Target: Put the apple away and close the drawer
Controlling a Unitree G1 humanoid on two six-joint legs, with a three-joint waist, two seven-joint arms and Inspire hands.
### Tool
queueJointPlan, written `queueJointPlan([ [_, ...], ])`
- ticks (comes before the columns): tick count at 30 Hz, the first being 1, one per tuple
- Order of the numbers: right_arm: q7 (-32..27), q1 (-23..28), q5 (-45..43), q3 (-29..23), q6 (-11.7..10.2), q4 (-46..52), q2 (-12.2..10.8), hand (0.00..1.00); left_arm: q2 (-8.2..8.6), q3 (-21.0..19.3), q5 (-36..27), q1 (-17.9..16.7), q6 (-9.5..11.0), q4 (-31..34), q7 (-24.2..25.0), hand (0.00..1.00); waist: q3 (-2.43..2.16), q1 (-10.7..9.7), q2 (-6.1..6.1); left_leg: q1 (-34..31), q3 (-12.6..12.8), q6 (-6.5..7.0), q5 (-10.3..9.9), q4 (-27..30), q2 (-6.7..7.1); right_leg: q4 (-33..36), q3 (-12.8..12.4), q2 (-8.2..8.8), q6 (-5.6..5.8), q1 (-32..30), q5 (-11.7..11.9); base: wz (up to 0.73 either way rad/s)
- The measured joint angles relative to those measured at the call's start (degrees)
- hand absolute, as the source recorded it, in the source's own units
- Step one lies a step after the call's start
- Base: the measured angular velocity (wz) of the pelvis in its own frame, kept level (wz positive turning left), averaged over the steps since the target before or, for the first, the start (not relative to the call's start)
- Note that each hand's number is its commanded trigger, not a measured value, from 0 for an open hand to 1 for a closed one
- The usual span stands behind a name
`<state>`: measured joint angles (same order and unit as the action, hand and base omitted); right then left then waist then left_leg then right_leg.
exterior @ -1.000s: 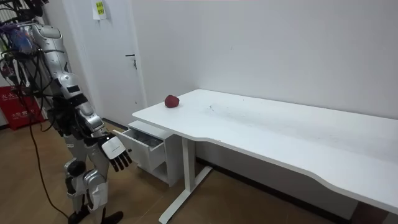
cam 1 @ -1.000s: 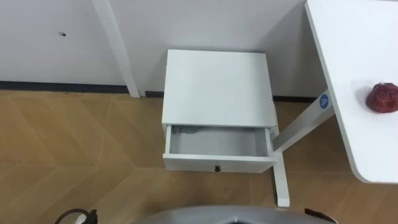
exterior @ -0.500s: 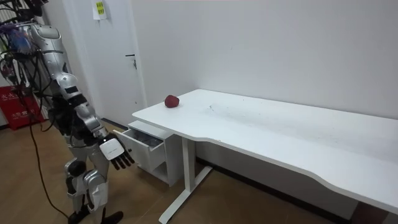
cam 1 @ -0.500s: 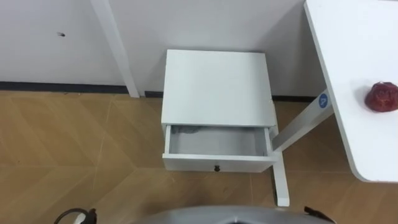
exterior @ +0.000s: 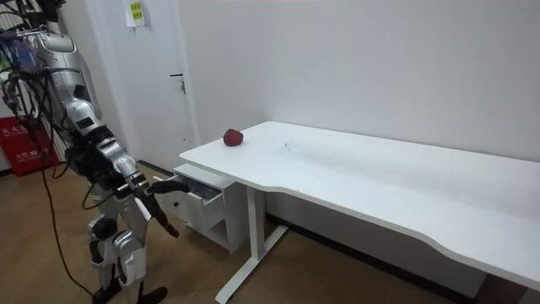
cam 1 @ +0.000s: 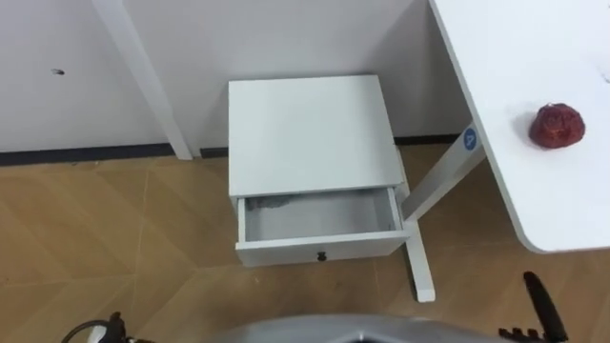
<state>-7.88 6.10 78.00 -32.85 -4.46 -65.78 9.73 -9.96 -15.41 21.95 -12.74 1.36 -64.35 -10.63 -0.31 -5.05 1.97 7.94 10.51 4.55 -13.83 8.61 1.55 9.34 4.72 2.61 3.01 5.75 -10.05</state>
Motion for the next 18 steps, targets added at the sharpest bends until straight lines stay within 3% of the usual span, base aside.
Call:
queueJointPlan([
  [7,-6.3,-0.5,4.8,-3.4,-1.7,11.8,-0.2,0.0,-0.07,-0.3,0.2,-1.6,-0.1,2.4,0.0,0.0,0.0,-0.9,0.21,-0.6,0.2,0.0,0.0,0.4,0.02,0.5,0.0,0.12,0.01,-0.7,0.0,-0.02],
  [11,-10.7,-0.5,4.7,-6.7,-4.6,20.1,-0.1,0.0,-0.07,-0.4,0.1,-2.0,-0.1,4.9,-0.1,0.0,0.17,-1.1,0.43,-1.0,0.2,0.01,0.0,0.4,-0.02,0.5,0.0,0.07,0.0,-1.0,0.0,0.0],
  [13,-13.8,-0.3,4.3,-6.8,-5.2,24.6,0.0,0.0,-0.08,-0.2,0.1,-2.3,0.0,5.2,-0.1,0.0,0.03,-1.3,0.35,-1.4,0.3,0.02,0.0,0.5,-0.05,0.8,-0.1,0.07,0.0,-1.6,0.0,-0.02],
  [18,-21.0,-0.6,-0.2,-7.0,-7.3,33.9,2.0,0.0,-0.1,-0.2,0.3,-2.6,0.5,6.4,-0.1,0.0,0.16,-2.6,0.39,-1.6,0.6,0.01,0.0,0.6,-0.08,1.2,-0.1,0.05,0.01,-2.0,0.0,-0.01],
])
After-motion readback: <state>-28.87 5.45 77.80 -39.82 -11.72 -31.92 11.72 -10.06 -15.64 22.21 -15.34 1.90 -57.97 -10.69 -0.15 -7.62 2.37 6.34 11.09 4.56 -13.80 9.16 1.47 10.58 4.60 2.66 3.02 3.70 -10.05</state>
